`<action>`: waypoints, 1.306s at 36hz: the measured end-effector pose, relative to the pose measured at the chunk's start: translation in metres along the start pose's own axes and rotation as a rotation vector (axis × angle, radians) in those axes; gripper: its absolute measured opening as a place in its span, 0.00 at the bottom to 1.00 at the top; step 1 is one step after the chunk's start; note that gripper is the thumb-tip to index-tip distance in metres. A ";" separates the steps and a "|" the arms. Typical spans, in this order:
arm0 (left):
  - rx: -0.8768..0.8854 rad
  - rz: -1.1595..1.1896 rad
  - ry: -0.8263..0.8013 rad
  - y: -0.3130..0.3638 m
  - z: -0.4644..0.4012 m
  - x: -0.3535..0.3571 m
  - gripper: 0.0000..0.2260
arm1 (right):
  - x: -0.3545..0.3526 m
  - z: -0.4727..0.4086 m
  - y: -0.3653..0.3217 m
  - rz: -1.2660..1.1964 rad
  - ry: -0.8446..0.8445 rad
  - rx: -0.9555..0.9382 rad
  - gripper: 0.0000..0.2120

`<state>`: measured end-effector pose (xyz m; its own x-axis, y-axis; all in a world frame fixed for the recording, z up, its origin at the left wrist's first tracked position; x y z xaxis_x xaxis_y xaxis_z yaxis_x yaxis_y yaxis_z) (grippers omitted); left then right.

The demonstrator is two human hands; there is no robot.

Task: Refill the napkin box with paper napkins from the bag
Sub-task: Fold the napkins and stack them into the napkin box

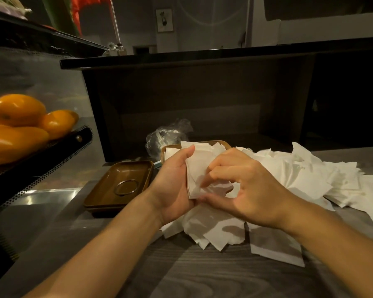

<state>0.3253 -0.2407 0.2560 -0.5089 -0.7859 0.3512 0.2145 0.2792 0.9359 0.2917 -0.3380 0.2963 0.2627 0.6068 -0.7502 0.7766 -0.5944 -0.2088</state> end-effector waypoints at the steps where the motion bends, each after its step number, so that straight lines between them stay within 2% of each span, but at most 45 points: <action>1: 0.001 -0.001 -0.001 0.000 0.000 0.000 0.25 | 0.001 0.000 0.000 0.004 -0.008 -0.006 0.15; 3: 0.002 -0.003 -0.002 0.000 0.000 0.001 0.25 | 0.003 0.000 0.001 0.013 -0.035 -0.002 0.12; 6: -0.006 0.030 -0.002 0.000 0.000 0.001 0.23 | -0.002 0.003 0.009 0.008 -0.034 0.040 0.14; 10: 0.001 0.011 0.076 -0.001 -0.001 -0.008 0.15 | -0.022 0.006 0.022 0.002 0.107 0.130 0.09; 14: 0.030 -0.125 0.150 -0.001 -0.003 -0.016 0.17 | -0.027 0.008 0.037 -0.193 0.184 0.311 0.08; 19: 0.007 -0.129 0.141 -0.003 -0.002 -0.014 0.19 | -0.017 0.008 0.036 -0.165 0.101 0.308 0.11; 23: -0.002 -0.042 0.059 -0.002 0.000 -0.005 0.13 | -0.014 0.008 0.037 -0.232 0.092 0.351 0.11; 26: -0.035 -0.022 -0.012 -0.005 0.000 0.002 0.18 | -0.009 0.008 0.037 -0.231 0.034 0.390 0.17; 29: -0.026 -0.002 0.003 -0.004 -0.001 0.003 0.19 | -0.007 0.007 0.032 -0.135 -0.010 0.312 0.21; 36: -0.005 0.034 0.083 -0.002 0.000 -0.005 0.20 | 0.001 0.005 0.014 0.005 -0.078 0.099 0.14; 44: -0.036 0.000 0.072 -0.005 0.000 -0.005 0.20 | 0.004 0.006 0.018 -0.019 -0.110 0.099 0.12; 47: -0.040 -0.012 0.084 -0.004 0.000 -0.006 0.20 | 0.003 0.006 0.017 -0.026 -0.085 0.098 0.08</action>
<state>0.3278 -0.2375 0.2502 -0.4398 -0.8332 0.3350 0.2433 0.2485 0.9376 0.3021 -0.3493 0.2871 0.1903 0.5781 -0.7935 0.7217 -0.6303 -0.2861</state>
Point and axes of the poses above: each hand's wrist, its own z-axis away from the middle knuckle, its own x-axis out of the palm, y = z × x, the point moved 8 cm from there along -z, towards the middle knuckle, and after that the axes turned 3 degrees about -y, right-handed, at the moved point
